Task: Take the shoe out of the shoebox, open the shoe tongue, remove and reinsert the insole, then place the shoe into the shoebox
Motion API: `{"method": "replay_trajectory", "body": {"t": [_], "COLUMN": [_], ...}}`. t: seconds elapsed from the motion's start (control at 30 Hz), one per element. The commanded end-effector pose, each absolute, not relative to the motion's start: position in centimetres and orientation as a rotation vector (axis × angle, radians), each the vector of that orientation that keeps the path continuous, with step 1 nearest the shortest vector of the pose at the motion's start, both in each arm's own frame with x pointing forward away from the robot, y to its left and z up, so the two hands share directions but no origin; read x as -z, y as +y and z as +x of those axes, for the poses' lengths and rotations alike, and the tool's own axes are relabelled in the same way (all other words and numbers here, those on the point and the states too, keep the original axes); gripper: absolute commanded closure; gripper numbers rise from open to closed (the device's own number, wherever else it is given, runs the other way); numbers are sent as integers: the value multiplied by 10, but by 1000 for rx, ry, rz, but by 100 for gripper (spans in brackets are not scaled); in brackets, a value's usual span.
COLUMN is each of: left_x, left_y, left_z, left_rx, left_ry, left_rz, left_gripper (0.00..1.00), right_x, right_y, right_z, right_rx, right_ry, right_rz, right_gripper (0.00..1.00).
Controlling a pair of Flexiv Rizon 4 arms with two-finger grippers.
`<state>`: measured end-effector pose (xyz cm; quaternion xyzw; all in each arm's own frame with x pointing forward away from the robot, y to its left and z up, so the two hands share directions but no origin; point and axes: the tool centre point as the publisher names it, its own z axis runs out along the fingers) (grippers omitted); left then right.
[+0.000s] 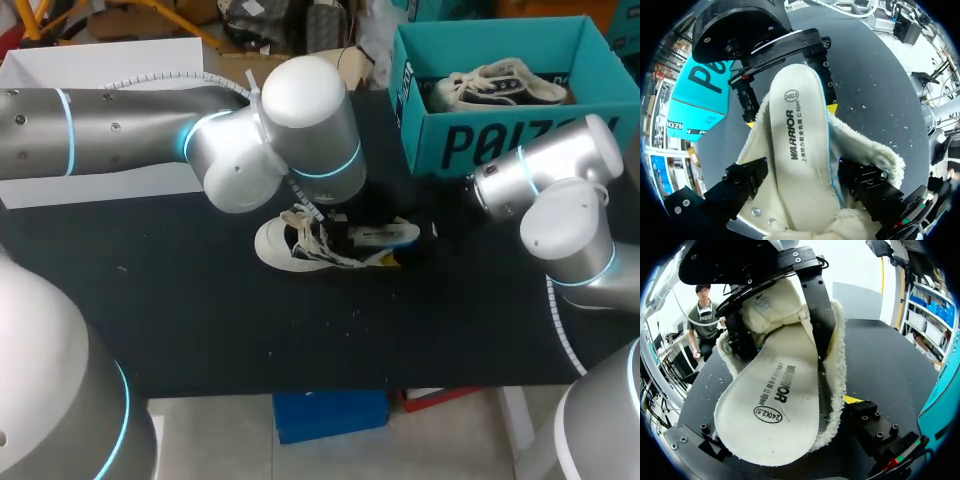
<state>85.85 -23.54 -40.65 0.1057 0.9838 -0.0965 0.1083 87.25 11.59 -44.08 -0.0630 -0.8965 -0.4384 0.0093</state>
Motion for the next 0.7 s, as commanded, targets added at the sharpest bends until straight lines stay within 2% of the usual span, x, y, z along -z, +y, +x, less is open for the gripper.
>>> {"method": "replay_trajectory", "body": {"t": [0.03,0.1,0.43,0.7], "left_x": [420,420,423,424], "left_y": [-247,-247,-254,-268], "left_z": [852,854,865,869], "left_rx": [256,267,334,389], "left_ry": [2868,2858,2827,2803], "left_rz": [267,242,221,227], "left_gripper": [10,15,20,31], "right_x": [444,444,444,444], "right_y": [114,114,114,114], "right_z": [875,875,875,875], "right_rx": [1366,1366,1366,1366], "right_ry": [-2798,-2798,-2798,-2798], "right_rz": [-200,-200,-200,-200], "right_gripper": [100,100,100,100]}}
